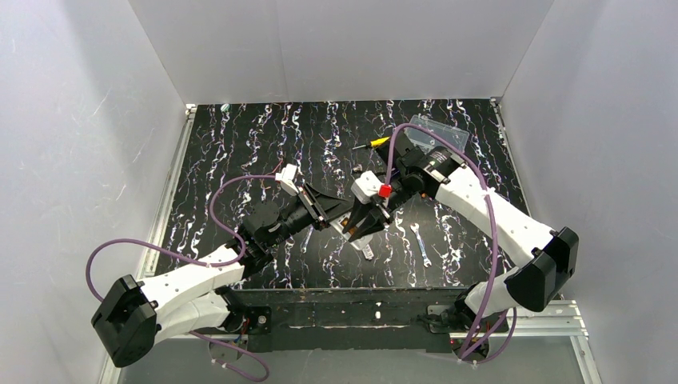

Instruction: Load the batteries into the remote control

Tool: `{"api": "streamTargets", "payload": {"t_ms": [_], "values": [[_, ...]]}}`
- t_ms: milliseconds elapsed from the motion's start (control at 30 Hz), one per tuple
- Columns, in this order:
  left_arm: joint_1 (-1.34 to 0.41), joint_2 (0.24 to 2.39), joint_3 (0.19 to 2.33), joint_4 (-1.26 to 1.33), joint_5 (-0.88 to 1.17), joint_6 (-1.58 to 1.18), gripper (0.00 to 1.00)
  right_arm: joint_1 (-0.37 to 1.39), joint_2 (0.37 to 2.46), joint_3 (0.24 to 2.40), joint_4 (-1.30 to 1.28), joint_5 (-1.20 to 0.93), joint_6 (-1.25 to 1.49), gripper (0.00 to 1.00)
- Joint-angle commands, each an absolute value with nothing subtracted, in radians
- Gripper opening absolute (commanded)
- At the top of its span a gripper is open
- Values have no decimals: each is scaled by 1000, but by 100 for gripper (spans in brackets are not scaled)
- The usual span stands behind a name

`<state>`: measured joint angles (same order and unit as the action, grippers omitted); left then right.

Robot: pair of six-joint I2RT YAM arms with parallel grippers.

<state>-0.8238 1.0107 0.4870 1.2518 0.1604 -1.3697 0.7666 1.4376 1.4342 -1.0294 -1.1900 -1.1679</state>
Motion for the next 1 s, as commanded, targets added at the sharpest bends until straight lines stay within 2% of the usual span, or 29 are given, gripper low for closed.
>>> {"api": "streamTargets", "payload": {"t_ms": [0, 267, 600, 767, 867, 967], "values": [[-825, 981, 585, 1450, 145, -1420, 0, 772, 1464, 1453, -1035, -1158, -1191, 30], [-827, 969, 602, 1439, 147, -1417, 0, 772, 1467, 1460, -1041, -1158, -1199, 25], [-827, 961, 573, 1377, 177, -1371, 0, 772, 1377, 1570, -1009, -1210, -1099, 26], [-827, 942, 567, 1321, 200, -1332, 0, 772, 1206, 1400, -527, -1165, -701, 32], [-827, 933, 564, 1291, 208, -1318, 0, 771, 1085, 1240, -174, -1025, -419, 35], [-827, 929, 558, 1280, 212, -1313, 0, 772, 1012, 1160, -54, -841, -276, 44]]}}
